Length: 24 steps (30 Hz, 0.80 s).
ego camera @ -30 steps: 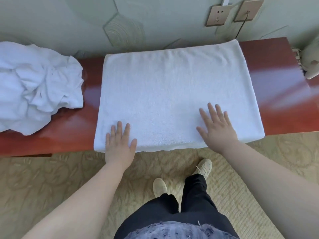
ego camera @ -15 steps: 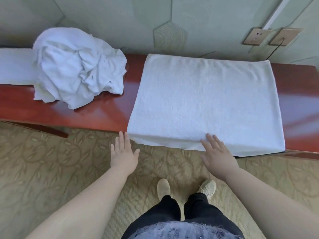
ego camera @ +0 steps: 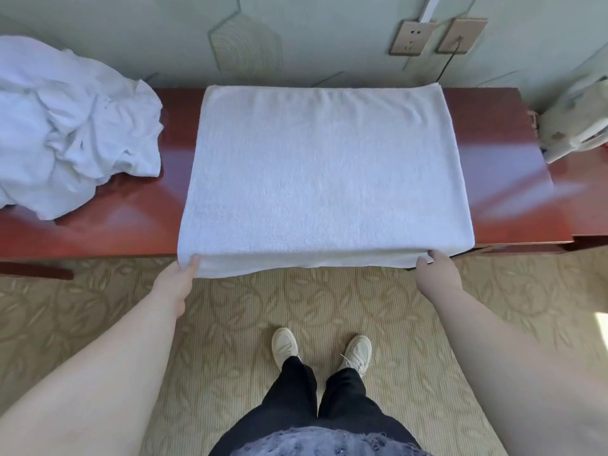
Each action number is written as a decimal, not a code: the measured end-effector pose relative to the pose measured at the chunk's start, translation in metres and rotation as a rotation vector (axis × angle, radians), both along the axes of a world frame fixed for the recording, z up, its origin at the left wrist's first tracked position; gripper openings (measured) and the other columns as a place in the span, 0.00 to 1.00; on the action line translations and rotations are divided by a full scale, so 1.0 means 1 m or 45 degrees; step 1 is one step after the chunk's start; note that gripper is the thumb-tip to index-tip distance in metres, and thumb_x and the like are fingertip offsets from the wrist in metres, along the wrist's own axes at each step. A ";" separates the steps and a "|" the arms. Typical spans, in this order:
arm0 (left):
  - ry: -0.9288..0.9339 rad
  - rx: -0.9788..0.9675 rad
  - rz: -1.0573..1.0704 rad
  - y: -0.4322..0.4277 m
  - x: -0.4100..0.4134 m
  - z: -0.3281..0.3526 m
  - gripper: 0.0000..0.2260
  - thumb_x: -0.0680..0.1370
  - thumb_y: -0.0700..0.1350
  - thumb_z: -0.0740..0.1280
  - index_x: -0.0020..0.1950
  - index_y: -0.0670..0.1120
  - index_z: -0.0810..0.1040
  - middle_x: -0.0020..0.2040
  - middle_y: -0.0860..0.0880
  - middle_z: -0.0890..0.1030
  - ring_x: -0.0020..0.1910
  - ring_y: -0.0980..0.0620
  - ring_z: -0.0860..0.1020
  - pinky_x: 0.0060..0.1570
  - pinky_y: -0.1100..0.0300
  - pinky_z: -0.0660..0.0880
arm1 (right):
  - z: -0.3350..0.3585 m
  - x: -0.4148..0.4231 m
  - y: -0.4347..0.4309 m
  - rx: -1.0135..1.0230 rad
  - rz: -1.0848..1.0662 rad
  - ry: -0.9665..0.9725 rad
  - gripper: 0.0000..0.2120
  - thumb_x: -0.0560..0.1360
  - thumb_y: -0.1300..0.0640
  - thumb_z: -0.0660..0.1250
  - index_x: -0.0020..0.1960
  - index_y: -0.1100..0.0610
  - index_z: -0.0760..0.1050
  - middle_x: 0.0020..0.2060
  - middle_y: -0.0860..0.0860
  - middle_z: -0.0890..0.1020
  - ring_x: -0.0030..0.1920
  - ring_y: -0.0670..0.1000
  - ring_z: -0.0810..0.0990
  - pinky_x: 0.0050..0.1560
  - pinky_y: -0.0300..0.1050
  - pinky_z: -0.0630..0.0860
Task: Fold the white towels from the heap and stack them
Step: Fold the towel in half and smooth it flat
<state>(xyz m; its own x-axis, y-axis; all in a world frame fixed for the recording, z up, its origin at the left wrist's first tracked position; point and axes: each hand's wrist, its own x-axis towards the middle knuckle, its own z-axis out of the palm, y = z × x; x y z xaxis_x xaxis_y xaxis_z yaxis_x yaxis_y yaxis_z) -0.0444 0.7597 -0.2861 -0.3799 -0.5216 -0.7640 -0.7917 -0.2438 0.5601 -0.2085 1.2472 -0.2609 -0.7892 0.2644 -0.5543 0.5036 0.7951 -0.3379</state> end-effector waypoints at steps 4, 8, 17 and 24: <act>-0.044 0.016 -0.192 0.009 0.011 -0.014 0.23 0.83 0.52 0.69 0.76 0.46 0.73 0.76 0.47 0.72 0.76 0.45 0.68 0.71 0.51 0.63 | -0.007 -0.012 0.022 -0.131 -0.393 -0.006 0.30 0.81 0.55 0.60 0.82 0.52 0.57 0.66 0.58 0.77 0.48 0.60 0.78 0.46 0.49 0.73; -0.170 0.075 -0.180 0.024 0.017 -0.039 0.24 0.82 0.50 0.71 0.75 0.44 0.73 0.74 0.47 0.75 0.75 0.44 0.69 0.68 0.52 0.63 | -0.028 -0.015 0.030 -0.295 -0.604 0.024 0.34 0.80 0.54 0.61 0.83 0.44 0.52 0.61 0.54 0.76 0.43 0.55 0.76 0.45 0.48 0.73; -0.200 0.034 0.073 0.074 0.034 -0.109 0.26 0.82 0.54 0.70 0.76 0.42 0.72 0.69 0.47 0.77 0.66 0.44 0.74 0.64 0.54 0.67 | -0.090 -0.035 0.037 -0.331 -0.721 0.066 0.27 0.79 0.57 0.63 0.77 0.50 0.62 0.54 0.51 0.76 0.44 0.54 0.74 0.48 0.49 0.74; -0.183 0.045 0.220 0.102 0.050 -0.093 0.13 0.84 0.45 0.66 0.68 0.45 0.76 0.61 0.47 0.82 0.52 0.48 0.85 0.49 0.51 0.82 | -0.081 -0.005 0.038 -0.395 -0.560 -0.168 0.16 0.78 0.55 0.68 0.64 0.55 0.73 0.66 0.61 0.77 0.64 0.64 0.77 0.65 0.60 0.74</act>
<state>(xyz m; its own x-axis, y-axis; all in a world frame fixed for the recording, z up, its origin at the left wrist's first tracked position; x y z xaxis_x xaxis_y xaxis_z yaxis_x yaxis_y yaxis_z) 0.0059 0.8615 -0.3790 -0.1731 -0.5416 -0.8226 -0.8075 -0.4001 0.4334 -0.2133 1.2848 -0.3423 -0.5599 0.3618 -0.7454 0.8197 0.3732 -0.4346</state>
